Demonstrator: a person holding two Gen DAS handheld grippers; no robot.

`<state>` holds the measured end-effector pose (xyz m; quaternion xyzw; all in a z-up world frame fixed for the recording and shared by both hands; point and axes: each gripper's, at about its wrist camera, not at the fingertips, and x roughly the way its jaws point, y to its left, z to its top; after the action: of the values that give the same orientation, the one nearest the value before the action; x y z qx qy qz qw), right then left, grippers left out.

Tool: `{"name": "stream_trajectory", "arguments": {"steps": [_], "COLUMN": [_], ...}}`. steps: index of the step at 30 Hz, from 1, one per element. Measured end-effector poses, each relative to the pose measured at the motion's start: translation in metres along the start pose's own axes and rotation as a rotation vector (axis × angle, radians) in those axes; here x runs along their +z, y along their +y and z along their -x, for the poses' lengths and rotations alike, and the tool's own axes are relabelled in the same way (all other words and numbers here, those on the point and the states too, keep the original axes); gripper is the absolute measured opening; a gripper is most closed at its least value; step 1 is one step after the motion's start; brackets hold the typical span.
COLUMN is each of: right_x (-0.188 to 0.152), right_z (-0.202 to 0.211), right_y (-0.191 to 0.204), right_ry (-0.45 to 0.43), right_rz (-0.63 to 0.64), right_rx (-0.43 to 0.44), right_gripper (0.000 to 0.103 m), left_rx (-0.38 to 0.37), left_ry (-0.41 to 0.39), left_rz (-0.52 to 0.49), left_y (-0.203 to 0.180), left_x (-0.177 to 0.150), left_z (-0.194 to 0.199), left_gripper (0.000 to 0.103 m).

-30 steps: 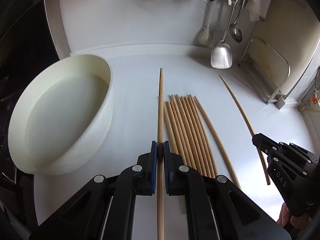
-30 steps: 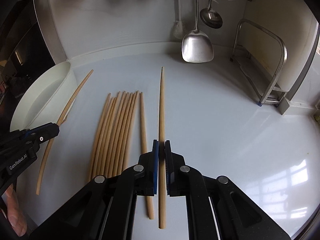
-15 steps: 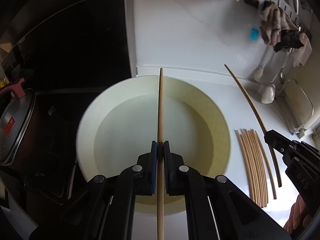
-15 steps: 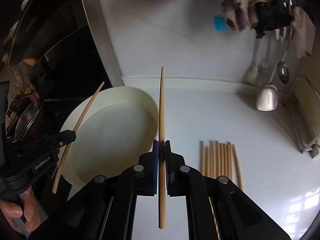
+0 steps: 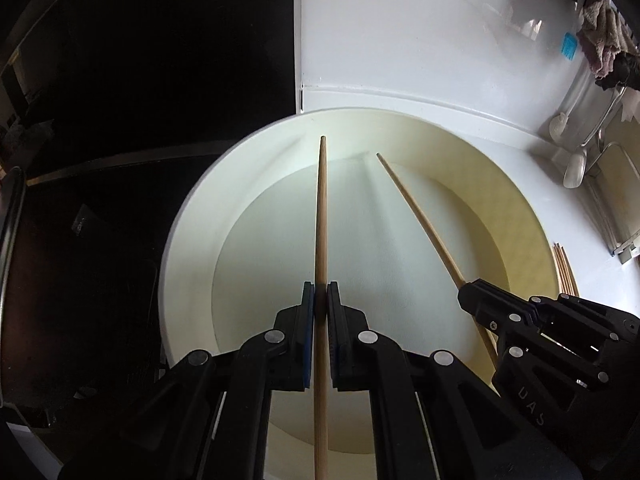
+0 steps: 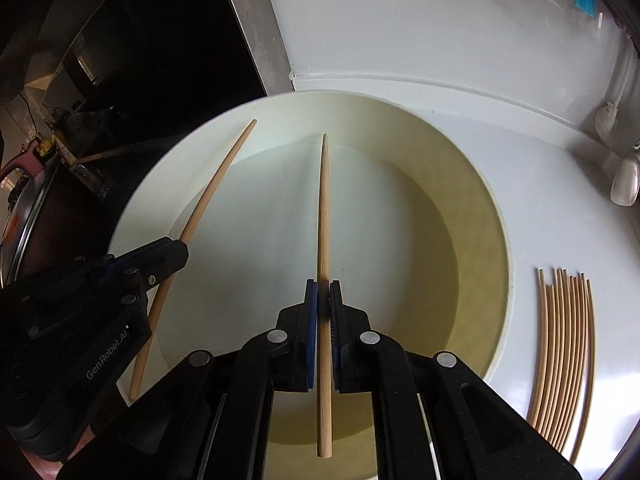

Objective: Organize utensils
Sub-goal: 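Carry both held chopsticks over the white basin and lower them inside, then open the left gripper releasing its chopstick while the right gripper opens too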

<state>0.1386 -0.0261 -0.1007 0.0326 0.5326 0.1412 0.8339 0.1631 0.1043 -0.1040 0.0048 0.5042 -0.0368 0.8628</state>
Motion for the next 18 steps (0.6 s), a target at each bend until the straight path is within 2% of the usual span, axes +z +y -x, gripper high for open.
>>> {"name": "stream_trajectory", "arguments": {"steps": [9,14,16,18], "right_x": [0.009,0.008,0.009,0.01], "right_z": [-0.034,-0.038,-0.04,-0.039], "right_y": [-0.01,-0.011,-0.012,-0.013], "right_ry": [0.077,0.097,0.1,0.095], "right_rz": [-0.027,-0.029,-0.031,-0.036], "right_rx": [-0.023,-0.022,-0.03,-0.04], "right_gripper": [0.006,0.006,0.007,0.015], "left_rx": [0.001,0.006,0.013,0.016], "left_ry": [0.071,0.087,0.083,0.076], "left_rz": [-0.03,-0.024,-0.025,-0.018], "left_y": [0.003,0.006,0.008,0.01], "left_x": [0.0,-0.002,-0.001,0.001], "left_z": [-0.031,-0.036,-0.035,-0.033], "left_gripper": [0.007,0.009,0.019,0.029]}}
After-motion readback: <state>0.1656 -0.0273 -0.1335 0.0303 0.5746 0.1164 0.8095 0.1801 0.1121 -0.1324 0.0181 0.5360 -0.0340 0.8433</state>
